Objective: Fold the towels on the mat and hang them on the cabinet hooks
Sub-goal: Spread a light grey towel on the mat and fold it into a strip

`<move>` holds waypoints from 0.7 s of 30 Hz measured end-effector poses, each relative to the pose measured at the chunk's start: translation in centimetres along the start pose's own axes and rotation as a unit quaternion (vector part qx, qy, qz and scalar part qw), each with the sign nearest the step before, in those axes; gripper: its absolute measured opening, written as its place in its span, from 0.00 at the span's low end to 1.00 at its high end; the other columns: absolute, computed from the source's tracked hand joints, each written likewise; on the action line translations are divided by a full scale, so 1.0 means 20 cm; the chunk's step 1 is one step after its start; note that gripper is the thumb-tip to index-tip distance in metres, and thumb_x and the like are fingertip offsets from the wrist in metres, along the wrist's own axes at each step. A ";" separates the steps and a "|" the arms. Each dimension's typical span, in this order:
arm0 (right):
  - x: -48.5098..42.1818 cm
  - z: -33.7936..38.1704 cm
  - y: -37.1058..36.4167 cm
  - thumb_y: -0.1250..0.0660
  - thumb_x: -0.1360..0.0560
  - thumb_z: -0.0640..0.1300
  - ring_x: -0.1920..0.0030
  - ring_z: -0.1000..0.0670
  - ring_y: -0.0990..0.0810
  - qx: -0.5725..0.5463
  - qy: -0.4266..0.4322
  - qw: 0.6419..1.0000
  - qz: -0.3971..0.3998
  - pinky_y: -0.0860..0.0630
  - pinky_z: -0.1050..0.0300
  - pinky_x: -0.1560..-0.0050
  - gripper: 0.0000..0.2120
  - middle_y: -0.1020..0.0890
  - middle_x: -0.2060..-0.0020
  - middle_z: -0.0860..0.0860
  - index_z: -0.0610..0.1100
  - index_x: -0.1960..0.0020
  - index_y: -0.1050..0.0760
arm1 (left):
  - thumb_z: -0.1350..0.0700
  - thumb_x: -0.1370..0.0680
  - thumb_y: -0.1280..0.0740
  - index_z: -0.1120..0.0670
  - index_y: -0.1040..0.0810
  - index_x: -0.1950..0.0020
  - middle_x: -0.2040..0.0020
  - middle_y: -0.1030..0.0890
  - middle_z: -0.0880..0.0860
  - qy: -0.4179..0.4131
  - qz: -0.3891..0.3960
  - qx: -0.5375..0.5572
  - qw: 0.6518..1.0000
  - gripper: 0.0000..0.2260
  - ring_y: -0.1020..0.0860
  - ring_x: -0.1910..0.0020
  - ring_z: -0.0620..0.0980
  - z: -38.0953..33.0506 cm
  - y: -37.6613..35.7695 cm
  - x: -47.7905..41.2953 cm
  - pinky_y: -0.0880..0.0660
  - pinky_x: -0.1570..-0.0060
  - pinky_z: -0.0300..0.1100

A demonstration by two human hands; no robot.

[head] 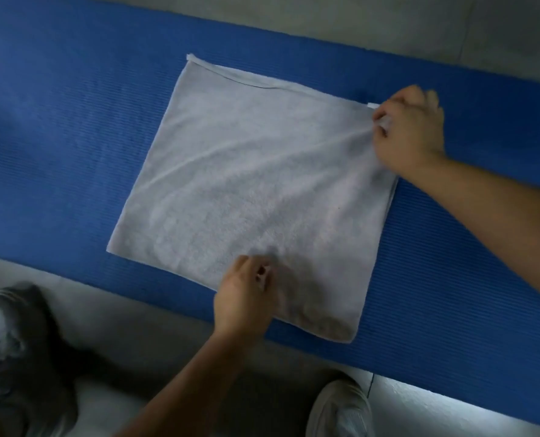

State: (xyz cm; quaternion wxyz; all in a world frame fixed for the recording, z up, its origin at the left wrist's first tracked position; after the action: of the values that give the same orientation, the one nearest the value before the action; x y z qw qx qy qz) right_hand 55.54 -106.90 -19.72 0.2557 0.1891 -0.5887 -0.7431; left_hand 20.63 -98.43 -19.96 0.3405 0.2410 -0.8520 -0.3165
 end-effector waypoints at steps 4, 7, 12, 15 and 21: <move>-0.11 0.31 -0.02 0.36 0.23 0.42 0.40 0.37 0.31 0.037 0.100 0.994 -0.010 0.39 0.47 0.42 0.09 0.22 0.43 0.46 0.44 0.47 0.18 | 0.48 0.23 0.31 0.46 0.26 0.44 0.44 0.24 0.49 0.219 -0.182 0.037 0.958 0.09 0.21 0.49 0.52 0.37 0.40 -0.25 0.20 0.48 0.56; -0.23 0.58 -0.09 0.35 0.22 0.41 0.44 0.41 0.25 -0.092 0.133 0.983 0.086 0.28 0.49 0.42 0.10 0.20 0.44 0.44 0.42 0.44 0.18 | 0.47 0.24 0.31 0.47 0.30 0.37 0.40 0.25 0.54 0.306 -0.240 0.079 0.918 0.18 0.21 0.50 0.57 0.59 0.63 -0.34 0.21 0.51 0.54; -0.47 1.03 -0.29 0.33 0.21 0.45 0.44 0.46 0.18 -0.218 0.061 0.961 0.161 0.22 0.51 0.40 0.15 0.19 0.40 0.47 0.44 0.36 0.22 | 0.47 0.26 0.26 0.52 0.26 0.33 0.42 0.20 0.56 0.349 -0.202 0.088 0.911 0.23 0.21 0.57 0.53 0.76 0.77 -0.41 0.24 0.58 0.46; -0.61 1.27 -0.38 0.31 0.23 0.48 0.44 0.47 0.20 -0.223 0.069 0.963 0.135 0.23 0.54 0.41 0.18 0.23 0.37 0.47 0.44 0.34 0.24 | 0.49 0.26 0.25 0.51 0.20 0.45 0.52 0.17 0.52 0.328 -0.199 0.112 0.917 0.13 0.19 0.53 0.55 0.82 0.78 -0.41 0.21 0.52 0.51; -0.85 1.46 -0.46 0.36 0.21 0.54 0.52 0.48 0.24 -0.127 0.012 0.988 0.085 0.33 0.57 0.54 0.13 0.24 0.40 0.47 0.46 0.43 0.24 | 0.52 0.24 0.26 0.46 0.18 0.56 0.62 0.17 0.48 0.302 -0.174 0.196 0.917 0.03 0.20 0.62 0.47 0.88 0.82 -0.40 0.26 0.63 0.42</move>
State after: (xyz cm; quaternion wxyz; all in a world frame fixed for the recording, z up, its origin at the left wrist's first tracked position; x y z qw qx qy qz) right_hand 50.64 -72.30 -22.16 0.3471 0.1132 -0.5003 -0.7851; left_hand 9.66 -75.65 -21.92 0.4669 0.5314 -0.6983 -0.1098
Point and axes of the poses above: each hand's wrist, its own x-axis away from the middle knuckle, its own y-axis out of the back of the hand, z = x × y, the point moved 2 cm from there along -x, towards the middle knuckle
